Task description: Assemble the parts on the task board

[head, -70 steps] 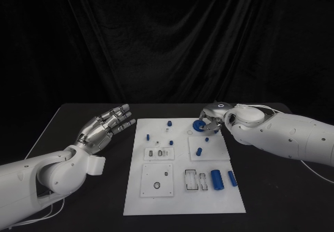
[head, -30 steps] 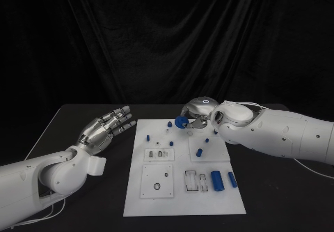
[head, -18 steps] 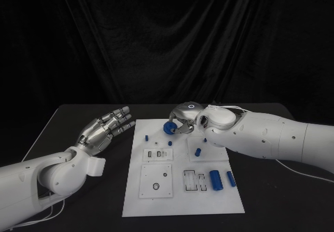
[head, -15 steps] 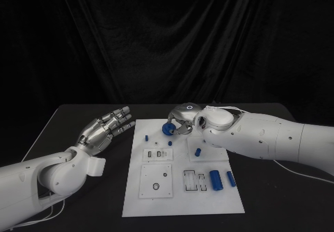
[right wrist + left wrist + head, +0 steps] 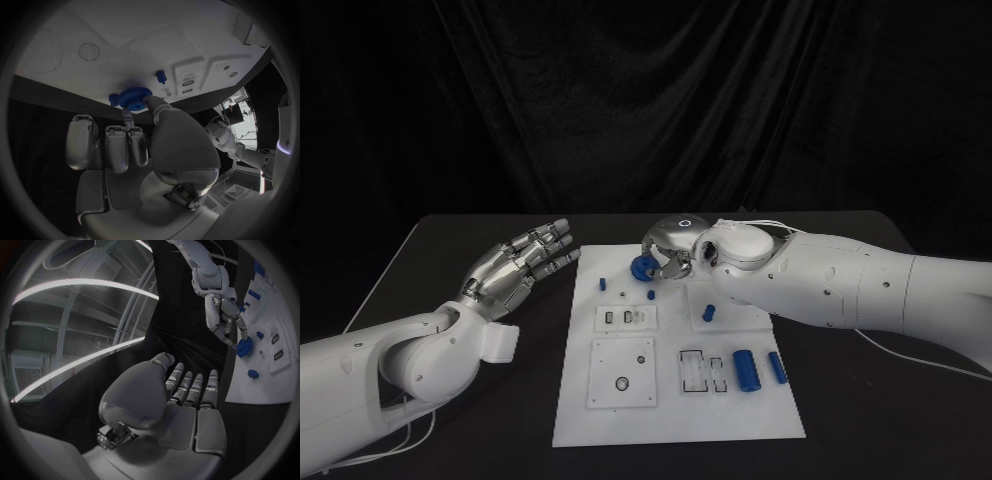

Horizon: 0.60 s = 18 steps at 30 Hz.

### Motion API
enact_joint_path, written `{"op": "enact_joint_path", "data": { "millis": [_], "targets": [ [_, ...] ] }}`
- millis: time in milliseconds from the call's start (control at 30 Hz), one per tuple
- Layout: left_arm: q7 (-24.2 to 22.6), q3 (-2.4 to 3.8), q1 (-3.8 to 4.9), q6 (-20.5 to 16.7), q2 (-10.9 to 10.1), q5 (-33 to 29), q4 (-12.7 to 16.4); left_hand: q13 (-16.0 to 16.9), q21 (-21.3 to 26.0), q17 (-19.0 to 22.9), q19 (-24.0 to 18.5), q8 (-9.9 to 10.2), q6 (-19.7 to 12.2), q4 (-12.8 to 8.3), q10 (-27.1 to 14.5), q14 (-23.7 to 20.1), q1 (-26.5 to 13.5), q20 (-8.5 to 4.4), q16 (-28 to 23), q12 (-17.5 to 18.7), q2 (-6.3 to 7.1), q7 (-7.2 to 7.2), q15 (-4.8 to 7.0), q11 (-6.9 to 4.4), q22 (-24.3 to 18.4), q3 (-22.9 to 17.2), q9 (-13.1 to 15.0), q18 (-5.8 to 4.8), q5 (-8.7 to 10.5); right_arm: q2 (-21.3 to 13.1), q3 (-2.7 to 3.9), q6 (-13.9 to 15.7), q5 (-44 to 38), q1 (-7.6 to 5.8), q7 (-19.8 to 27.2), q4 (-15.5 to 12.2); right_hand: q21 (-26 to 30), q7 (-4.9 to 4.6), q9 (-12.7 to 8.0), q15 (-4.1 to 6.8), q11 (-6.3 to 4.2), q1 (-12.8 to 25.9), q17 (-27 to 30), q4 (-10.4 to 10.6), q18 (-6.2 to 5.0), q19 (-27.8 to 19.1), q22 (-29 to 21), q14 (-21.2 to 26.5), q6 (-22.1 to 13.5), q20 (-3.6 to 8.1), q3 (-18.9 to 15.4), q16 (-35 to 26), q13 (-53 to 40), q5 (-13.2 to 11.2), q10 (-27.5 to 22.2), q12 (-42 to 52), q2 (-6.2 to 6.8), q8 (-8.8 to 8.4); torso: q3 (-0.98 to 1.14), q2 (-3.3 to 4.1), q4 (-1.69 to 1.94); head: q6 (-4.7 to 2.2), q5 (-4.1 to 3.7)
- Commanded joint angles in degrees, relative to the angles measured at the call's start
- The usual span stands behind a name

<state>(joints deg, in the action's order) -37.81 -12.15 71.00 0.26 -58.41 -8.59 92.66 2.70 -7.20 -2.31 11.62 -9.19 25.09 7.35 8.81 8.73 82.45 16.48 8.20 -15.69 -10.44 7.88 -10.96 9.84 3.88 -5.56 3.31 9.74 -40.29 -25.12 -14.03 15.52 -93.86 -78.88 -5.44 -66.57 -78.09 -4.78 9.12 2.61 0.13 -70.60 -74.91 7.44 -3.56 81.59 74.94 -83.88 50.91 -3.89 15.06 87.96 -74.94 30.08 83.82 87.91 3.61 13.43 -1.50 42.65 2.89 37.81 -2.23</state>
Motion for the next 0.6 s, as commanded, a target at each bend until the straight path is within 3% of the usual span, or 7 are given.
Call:
{"op": "enact_joint_path", "data": {
  "millis": [33, 233, 267, 400, 500, 567, 600],
  "targets": [
    [-0.39, 0.05, -0.09, 0.65, 0.11, -0.26, 0.00, 0.05, -0.36, -0.05, 0.24, -0.26, -0.07, -0.09, -0.05, -0.07, -0.71, 0.30, 0.24, -0.34, -0.02, 0.32, -0.46, 0.46, 0.04, -0.39, 0.03, -0.54, 0.37, 0.15, 0.04, -0.90, -0.37, 0.18, -1.47, 0.27, 0.61, -0.12, 17.48, -0.25, 0.40, -0.23, -11.86, 0.04, 0.31, -0.64, 10.72, -3.73, -0.88, -0.10, 0.52, -0.39, -10.92, -0.40, -0.41, -0.48, -0.15, 1.50, 0.04, -0.01, -0.12, 0.07, 0.15],
    [-0.32, 0.05, -0.09, 0.75, 0.20, -0.26, -0.14, 0.05, -0.36, -0.05, 0.24, -0.26, -0.07, -0.09, -0.05, -0.07, -0.71, 0.30, 0.24, -0.34, -0.02, 0.32, -0.46, 0.46, 0.04, -0.39, 0.03, -0.54, 0.37, 0.58, 0.04, -2.21, -0.37, 0.29, -2.19, 0.61, 1.33, -0.40, 16.86, -0.52, 0.71, -0.12, -11.56, 0.10, 0.15, -1.15, 10.50, -3.45, -2.02, -0.40, 1.17, -0.66, -10.55, -0.81, -1.12, -0.75, 0.03, -0.23, 0.03, -0.02, -0.01, 0.25, -0.07],
    [-0.30, 0.05, -0.10, 0.79, 0.25, -0.26, -0.18, 0.05, -0.36, -0.05, 0.24, -0.26, -0.07, -0.09, -0.05, -0.07, -0.71, 0.30, 0.24, -0.34, -0.02, 0.32, -0.46, 0.46, 0.04, -0.39, 0.03, -0.54, 0.37, 0.69, 0.04, -2.49, -0.37, 0.34, -2.30, 0.70, 1.94, -0.61, 16.06, -0.67, 0.90, 0.04, -11.25, 0.24, 0.01, -1.59, 10.30, -3.19, -3.62, -0.55, 1.49, -0.92, -10.18, -1.55, -1.78, -1.01, 0.17, -1.77, 0.04, -0.03, 0.00, 0.28, -0.10],
    [-0.22, 0.05, -0.11, 0.91, 0.39, -0.26, -0.27, 0.05, -0.36, -0.05, 0.24, -0.26, -0.07, -0.09, -0.05, -0.07, -0.71, 0.30, 0.24, -0.34, -0.02, 0.32, -0.46, 0.46, 0.04, -0.39, 0.03, -0.54, 0.37, 0.99, 0.04, -3.21, -0.37, 0.51, -2.38, 0.93, 2.88, -0.88, 14.01, -0.97, 1.19, 0.34, -10.87, 0.44, -0.20, -2.23, 10.04, -2.81, -6.64, -0.88, 2.06, -1.27, -9.53, -3.57, -2.98, -1.47, 0.60, -5.30, 0.06, -0.03, -0.05, 0.32, -0.11],
    [-0.16, 0.05, -0.12, 0.99, 0.47, -0.26, -0.32, 0.05, -0.36, -0.05, 0.24, -0.26, -0.07, -0.09, -0.05, -0.07, -0.71, 0.30, 0.24, -0.34, -0.02, 0.32, -0.46, 0.46, 0.04, -0.39, 0.03, -0.54, 0.37, 1.21, 0.04, -3.63, -0.37, 0.66, -2.29, 1.07, 3.76, -0.57, 11.38, -1.01, 1.06, 0.77, -10.50, 0.60, -0.40, -2.75, 9.82, -2.42, -9.64, -0.94, 1.50, -1.64, -8.85, -9.52, -4.20, -1.93, 0.46, -8.84, 0.06, -0.03, -0.06, 0.39, -0.06],
    [-0.13, 0.05, -0.12, 1.02, 0.51, -0.26, -0.37, 0.05, -0.36, -0.05, 0.24, -0.26, -0.07, -0.09, -0.05, -0.07, -0.71, 0.30, 0.24, -0.34, -0.02, 0.32, -0.46, 0.46, 0.04, -0.39, 0.03, -0.54, 0.37, 1.30, 0.04, -3.77, -0.37, 0.73, -2.19, 1.13, 3.91, -0.49, 10.94, -0.98, 1.02, 0.83, -10.46, 0.61, -0.43, -2.84, 9.78, -2.38, -9.94, -0.94, 1.31, -1.68, -8.76, -10.29, -4.36, -1.99, 0.39, -9.25, 0.04, -0.04, -0.05, 0.42, -0.04],
    [-0.10, 0.05, -0.13, 1.04, 0.53, -0.26, -0.39, 0.05, -0.36, -0.05, 0.24, -0.26, -0.07, -0.09, -0.05, -0.07, -0.71, 0.30, 0.24, -0.34, -0.02, 0.32, -0.46, 0.46, 0.04, -0.39, 0.03, -0.54, 0.37, 1.34, 0.04, -3.77, -0.37, 0.77, -2.12, 1.14, 4.11, -0.35, 10.19, -0.95, 0.94, 1.02, -10.36, 0.72, -0.47, -2.94, 9.74, -2.28, -10.65, -0.90, 0.85, -1.79, -8.45, -12.85, -4.88, -2.19, 0.18, -9.72, 0.04, -0.04, -0.06, 0.44, -0.03]
  ]
}}
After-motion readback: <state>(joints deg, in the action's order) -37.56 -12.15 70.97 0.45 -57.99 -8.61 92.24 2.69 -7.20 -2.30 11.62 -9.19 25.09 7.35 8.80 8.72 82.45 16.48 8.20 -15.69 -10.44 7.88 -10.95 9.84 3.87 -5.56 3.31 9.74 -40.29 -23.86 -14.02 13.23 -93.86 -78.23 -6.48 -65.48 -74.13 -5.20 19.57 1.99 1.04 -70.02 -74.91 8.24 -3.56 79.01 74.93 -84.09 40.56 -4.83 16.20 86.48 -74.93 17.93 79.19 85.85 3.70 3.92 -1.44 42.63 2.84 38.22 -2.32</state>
